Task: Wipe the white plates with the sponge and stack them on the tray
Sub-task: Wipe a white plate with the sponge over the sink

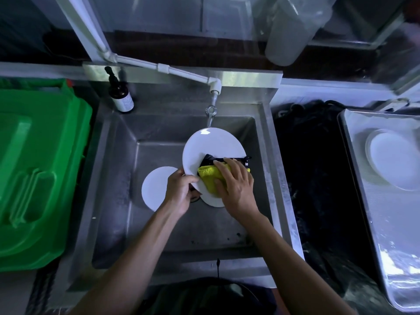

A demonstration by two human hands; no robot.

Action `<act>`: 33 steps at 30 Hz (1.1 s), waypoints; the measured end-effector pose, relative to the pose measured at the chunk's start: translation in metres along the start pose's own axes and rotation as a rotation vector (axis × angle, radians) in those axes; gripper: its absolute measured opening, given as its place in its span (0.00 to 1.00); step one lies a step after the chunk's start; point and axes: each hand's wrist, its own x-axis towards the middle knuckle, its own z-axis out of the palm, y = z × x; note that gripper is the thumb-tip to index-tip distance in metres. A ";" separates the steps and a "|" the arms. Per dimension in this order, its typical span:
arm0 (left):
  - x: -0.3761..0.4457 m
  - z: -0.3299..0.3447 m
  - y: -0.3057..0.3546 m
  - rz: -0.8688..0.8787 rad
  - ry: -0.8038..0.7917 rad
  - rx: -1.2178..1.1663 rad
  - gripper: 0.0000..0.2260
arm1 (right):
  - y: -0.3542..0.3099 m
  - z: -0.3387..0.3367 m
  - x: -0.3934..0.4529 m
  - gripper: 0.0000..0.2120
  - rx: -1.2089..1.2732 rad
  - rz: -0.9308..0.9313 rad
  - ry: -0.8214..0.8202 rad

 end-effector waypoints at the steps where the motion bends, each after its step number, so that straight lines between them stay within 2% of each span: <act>1: 0.001 -0.002 0.001 0.009 -0.009 -0.004 0.16 | 0.000 -0.001 0.002 0.22 -0.012 -0.011 0.000; 7: 0.005 -0.008 0.000 0.009 -0.060 0.060 0.14 | 0.002 -0.006 0.028 0.19 -0.015 0.076 0.015; 12: 0.003 -0.006 -0.014 -0.020 -0.079 0.132 0.13 | 0.007 -0.011 0.051 0.21 -0.056 0.160 0.036; 20: -0.001 -0.012 -0.018 0.004 -0.118 0.147 0.16 | -0.003 -0.007 0.058 0.20 -0.012 0.153 0.038; 28: -0.006 -0.012 -0.016 0.035 -0.157 0.131 0.19 | -0.027 -0.005 0.045 0.21 0.054 -0.006 -0.007; 33: -0.010 -0.018 -0.015 0.080 -0.211 0.115 0.16 | -0.036 -0.002 0.029 0.22 0.068 -0.097 -0.052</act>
